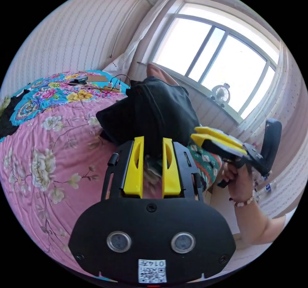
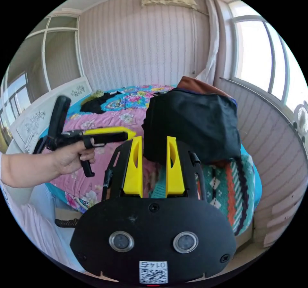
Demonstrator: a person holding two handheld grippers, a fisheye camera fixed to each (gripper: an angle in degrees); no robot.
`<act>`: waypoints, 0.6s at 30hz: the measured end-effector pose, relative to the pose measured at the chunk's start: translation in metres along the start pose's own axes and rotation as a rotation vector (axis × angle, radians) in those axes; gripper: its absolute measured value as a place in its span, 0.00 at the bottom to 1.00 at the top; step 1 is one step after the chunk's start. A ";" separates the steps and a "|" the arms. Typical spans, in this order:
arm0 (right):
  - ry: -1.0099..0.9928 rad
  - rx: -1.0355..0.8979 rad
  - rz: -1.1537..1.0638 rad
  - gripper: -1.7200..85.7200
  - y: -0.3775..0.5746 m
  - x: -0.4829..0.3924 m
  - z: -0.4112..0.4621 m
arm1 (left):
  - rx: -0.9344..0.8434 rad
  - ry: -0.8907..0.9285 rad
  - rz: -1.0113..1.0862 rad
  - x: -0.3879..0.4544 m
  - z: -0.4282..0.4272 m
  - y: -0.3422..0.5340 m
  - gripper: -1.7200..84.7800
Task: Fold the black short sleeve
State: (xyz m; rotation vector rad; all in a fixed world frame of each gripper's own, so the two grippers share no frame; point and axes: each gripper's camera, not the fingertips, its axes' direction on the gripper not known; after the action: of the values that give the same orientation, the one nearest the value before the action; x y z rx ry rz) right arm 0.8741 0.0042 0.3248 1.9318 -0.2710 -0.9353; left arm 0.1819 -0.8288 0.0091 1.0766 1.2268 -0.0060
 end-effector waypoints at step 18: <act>-0.163 0.150 0.195 0.02 0.067 0.012 -0.048 | 0.063 0.434 0.410 0.106 -0.096 -0.016 0.01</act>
State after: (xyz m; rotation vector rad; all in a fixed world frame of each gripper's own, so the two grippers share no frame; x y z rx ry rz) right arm 0.9290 -0.0066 0.3872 1.9255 -0.6297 -0.9654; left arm 0.1445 -0.7185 -0.0750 1.4166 1.3699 0.5302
